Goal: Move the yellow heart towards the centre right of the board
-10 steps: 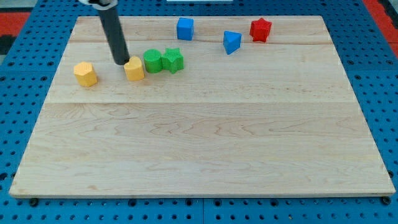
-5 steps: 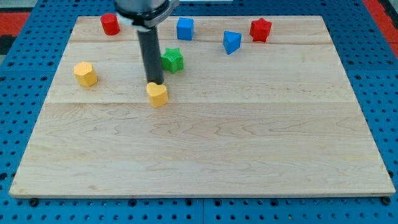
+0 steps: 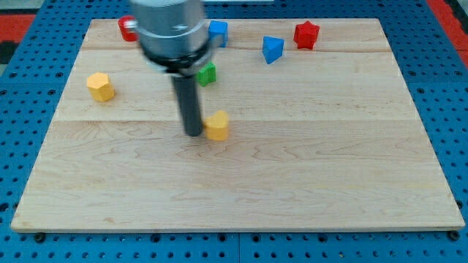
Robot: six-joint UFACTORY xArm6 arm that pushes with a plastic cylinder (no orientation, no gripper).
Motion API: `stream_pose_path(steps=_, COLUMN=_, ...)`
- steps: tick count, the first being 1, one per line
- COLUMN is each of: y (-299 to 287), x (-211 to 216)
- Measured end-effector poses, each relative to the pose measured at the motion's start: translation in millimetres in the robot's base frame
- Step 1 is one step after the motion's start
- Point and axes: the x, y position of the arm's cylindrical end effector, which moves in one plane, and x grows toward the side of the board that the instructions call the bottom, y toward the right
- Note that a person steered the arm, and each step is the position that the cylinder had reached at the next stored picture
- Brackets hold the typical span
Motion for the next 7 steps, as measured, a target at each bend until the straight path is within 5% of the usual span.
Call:
stream_pose_path(steps=1, y=40.1, x=23.6)
stream_pose_path(steps=3, y=130.2, x=-24.4)
stream_pose_path(steps=5, y=53.8, x=2.0)
stream_pose_path(steps=7, y=102.7, x=-27.0)
